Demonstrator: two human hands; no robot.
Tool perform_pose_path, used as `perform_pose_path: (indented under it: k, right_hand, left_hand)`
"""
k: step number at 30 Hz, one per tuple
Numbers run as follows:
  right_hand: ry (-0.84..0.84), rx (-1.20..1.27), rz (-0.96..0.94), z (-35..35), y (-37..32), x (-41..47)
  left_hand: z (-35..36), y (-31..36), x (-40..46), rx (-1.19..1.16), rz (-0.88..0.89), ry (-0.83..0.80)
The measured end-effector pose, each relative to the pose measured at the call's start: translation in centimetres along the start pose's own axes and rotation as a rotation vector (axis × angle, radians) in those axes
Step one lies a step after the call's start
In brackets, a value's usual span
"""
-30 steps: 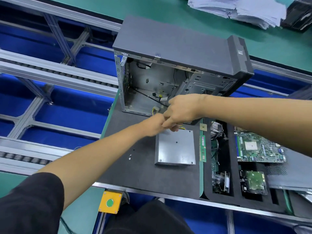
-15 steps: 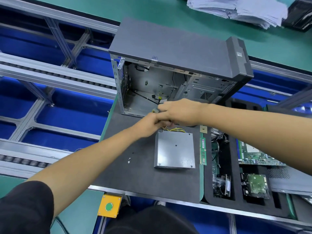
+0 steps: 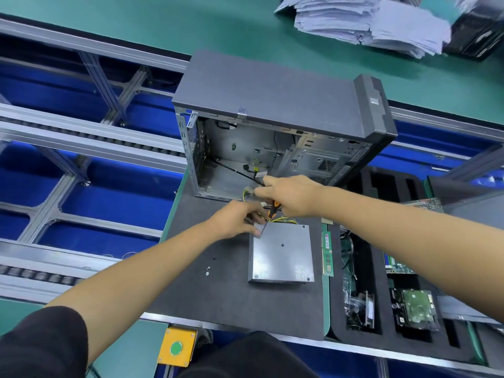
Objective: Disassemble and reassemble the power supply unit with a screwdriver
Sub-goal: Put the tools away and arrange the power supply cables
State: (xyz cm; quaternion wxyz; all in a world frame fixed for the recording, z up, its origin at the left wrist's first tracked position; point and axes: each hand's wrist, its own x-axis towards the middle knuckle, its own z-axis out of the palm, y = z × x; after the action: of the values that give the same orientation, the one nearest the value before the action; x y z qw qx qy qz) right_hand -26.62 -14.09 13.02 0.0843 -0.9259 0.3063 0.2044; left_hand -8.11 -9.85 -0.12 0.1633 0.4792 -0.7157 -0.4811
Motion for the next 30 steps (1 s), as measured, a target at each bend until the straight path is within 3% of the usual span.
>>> perform_pose_path:
  k: [7, 10, 13, 17, 20, 23, 25, 28, 30]
  right_hand:
    - [0.086, 0.026, 0.02, 0.8, 1.1, 0.0]
    - [0.117, 0.07, 0.025, 0.8, 1.2, -0.1]
    - [0.143, 0.111, 0.041, 0.6, 1.3, -0.3]
    - [0.165, 0.102, 0.06, 0.1, 1.8, -1.4]
    - [0.192, 0.138, 0.11, -0.5, 2.4, -2.5]
    - [0.208, 0.162, 0.153, 0.0, 3.3, -3.8]
    - [0.203, 0.136, 0.17, 0.7, 3.9, -4.5]
    - [0.185, 0.11, 0.19, 1.5, 4.7, -5.6]
    - [0.174, 0.092, 0.21, 1.8, 5.3, -6.4]
  left_hand:
    - [1.0, -0.5, -0.9, -0.017, 0.025, 0.093]
    - [1.3, -0.4, -1.0, 0.074, 0.031, 0.092]
    - [2.1, -0.3, -1.0, 0.146, 0.016, 0.192]
    - [1.9, -0.9, -1.3, 0.061, -0.058, 0.262]
    - [1.6, -2.8, -2.1, 0.007, -0.185, 0.412]
    - [1.8, -4.2, -2.6, -0.097, -0.22, 0.346]
    - [2.1, -4.1, -2.7, -0.005, -0.202, 0.329]
    - [2.9, -2.7, -2.1, 0.269, -0.023, 0.493]
    - [3.9, -0.8, -1.4, 0.351, 0.063, 0.381]
